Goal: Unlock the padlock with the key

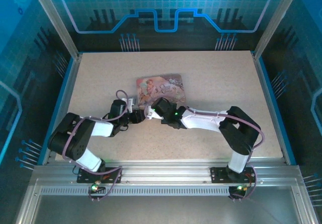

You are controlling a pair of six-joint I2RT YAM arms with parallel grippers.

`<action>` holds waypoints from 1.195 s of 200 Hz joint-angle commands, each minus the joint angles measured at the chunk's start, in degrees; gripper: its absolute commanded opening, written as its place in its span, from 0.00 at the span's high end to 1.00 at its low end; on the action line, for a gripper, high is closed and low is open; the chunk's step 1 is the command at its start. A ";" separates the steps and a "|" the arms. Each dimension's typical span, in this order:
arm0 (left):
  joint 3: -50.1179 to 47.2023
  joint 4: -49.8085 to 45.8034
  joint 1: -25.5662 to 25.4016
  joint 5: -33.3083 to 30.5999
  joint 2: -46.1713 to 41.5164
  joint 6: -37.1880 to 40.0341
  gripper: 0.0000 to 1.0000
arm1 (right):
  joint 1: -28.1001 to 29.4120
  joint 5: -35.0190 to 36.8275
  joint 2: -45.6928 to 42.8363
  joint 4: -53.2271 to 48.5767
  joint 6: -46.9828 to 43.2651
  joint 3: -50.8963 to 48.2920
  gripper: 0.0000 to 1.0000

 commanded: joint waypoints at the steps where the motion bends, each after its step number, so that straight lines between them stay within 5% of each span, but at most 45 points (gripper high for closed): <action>1: 1.26 5.90 -0.19 8.02 1.90 -1.55 0.57 | -0.22 -6.73 -0.09 4.55 -1.86 -0.13 1.00; 30: -0.49 15.51 -0.16 11.47 4.45 -8.51 0.59 | 0.00 -7.30 1.99 5.41 0.09 1.20 1.00; 54: -1.27 21.78 -0.27 12.36 6.88 -13.15 0.64 | 0.93 -0.03 3.52 7.51 2.10 1.48 1.00; 88: -1.87 17.45 -0.27 8.56 4.51 -10.03 0.64 | 2.54 9.51 2.12 10.01 1.17 0.63 1.00; 148: -0.71 7.17 -0.27 4.93 -2.10 -5.13 0.62 | 1.88 -2.47 0.45 -16.19 4.63 13.63 1.00; 217: -0.17 1.01 -0.28 2.48 -5.67 -2.14 0.61 | 2.38 14.91 4.73 -27.02 7.90 23.86 1.00; 239: -0.66 3.64 -0.28 4.25 -4.66 -3.53 0.61 | 2.13 9.75 5.90 -32.97 14.42 26.55 1.00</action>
